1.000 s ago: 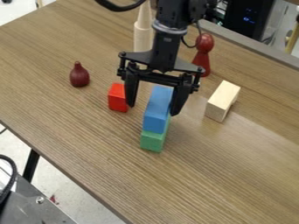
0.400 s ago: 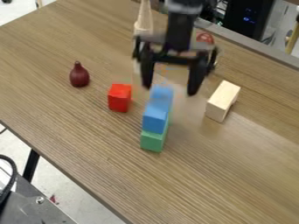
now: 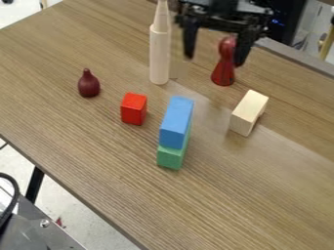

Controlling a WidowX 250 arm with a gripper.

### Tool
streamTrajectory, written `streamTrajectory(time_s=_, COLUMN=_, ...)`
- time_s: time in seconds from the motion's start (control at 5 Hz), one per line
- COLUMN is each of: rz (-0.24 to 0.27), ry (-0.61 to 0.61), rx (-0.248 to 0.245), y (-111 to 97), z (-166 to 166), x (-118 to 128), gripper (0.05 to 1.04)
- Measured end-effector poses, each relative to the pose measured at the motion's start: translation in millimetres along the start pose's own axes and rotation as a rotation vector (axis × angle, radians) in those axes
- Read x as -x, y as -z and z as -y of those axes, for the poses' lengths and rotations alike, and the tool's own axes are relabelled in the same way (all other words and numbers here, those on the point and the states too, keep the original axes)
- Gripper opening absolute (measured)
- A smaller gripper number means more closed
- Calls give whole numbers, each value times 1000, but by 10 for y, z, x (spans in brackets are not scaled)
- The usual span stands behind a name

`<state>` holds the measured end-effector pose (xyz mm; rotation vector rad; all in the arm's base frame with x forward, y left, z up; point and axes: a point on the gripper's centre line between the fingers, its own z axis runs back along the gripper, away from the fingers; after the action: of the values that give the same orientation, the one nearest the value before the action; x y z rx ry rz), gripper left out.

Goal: Put the brown pawn on top of the blue rectangular block

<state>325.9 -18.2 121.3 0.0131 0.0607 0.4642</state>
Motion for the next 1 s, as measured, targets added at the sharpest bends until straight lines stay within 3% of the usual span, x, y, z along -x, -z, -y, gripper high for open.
streamTrajectory(time_s=0.4, rz=-18, ry=60, rx=-32, y=95, z=129, x=-510, gripper=999)
streamTrajectory(time_s=0.6, rz=-31, ry=52, rx=-17, y=122, z=111, x=-701, gripper=999)
streamTrajectory(time_s=1.0, rz=-51, ry=45, rx=-28, y=313, z=48, x=-828, gripper=999)
